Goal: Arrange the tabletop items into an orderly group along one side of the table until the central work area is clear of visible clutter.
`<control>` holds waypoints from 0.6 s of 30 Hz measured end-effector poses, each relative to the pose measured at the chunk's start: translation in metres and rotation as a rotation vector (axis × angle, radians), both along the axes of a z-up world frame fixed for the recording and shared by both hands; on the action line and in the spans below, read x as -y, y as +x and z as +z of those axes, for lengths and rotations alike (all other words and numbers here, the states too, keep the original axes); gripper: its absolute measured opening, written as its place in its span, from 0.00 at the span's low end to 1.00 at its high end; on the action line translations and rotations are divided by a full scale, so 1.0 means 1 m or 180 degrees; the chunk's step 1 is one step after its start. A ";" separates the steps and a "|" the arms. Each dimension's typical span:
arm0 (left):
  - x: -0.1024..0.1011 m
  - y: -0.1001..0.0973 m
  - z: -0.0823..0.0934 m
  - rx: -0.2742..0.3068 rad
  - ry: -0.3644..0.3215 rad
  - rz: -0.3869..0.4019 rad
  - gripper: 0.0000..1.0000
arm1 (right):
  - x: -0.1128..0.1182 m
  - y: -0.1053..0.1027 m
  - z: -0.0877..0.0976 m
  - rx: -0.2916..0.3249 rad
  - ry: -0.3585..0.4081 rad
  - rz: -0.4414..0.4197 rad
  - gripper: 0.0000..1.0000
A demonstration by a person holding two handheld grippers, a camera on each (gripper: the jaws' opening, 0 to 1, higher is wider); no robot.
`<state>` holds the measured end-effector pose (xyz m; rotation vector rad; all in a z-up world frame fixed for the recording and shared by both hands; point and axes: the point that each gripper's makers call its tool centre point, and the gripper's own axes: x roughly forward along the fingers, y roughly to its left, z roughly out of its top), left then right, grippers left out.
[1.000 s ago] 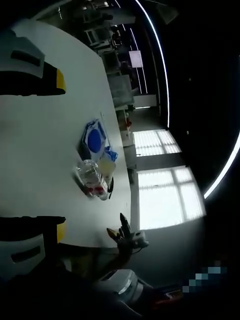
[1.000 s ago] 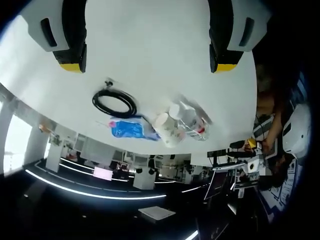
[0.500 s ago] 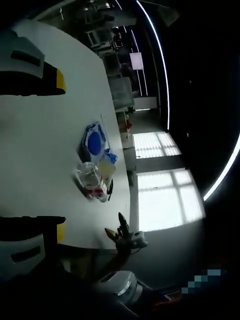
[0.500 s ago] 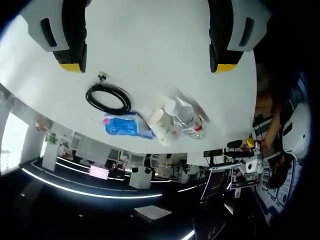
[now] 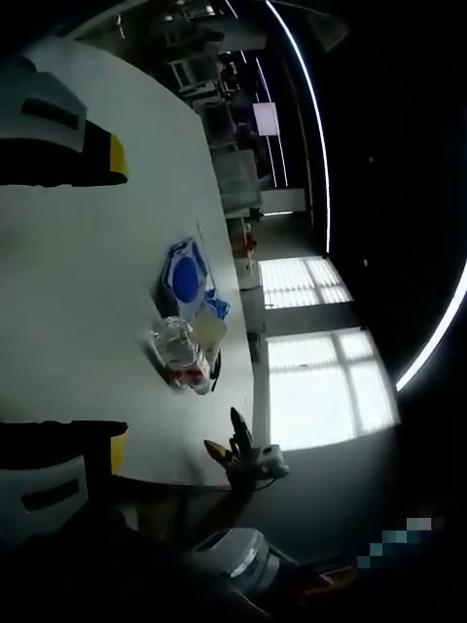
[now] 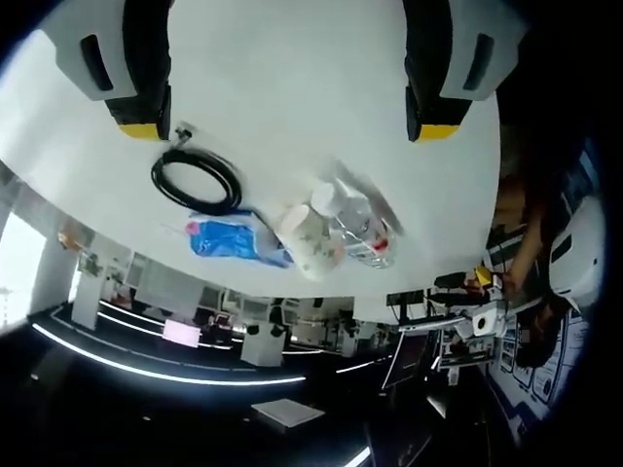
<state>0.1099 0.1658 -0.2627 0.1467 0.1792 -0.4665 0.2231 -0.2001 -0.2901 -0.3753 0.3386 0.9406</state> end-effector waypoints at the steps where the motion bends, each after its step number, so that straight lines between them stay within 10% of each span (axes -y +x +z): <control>1: 0.000 0.000 0.000 0.0005 -0.0005 0.0001 1.00 | 0.000 0.000 0.000 -0.0001 0.0000 0.0001 0.97; 18: 0.001 -0.002 0.000 -0.0001 0.0010 0.0016 1.00 | -0.016 0.006 -0.001 -0.0039 0.0039 0.0143 0.92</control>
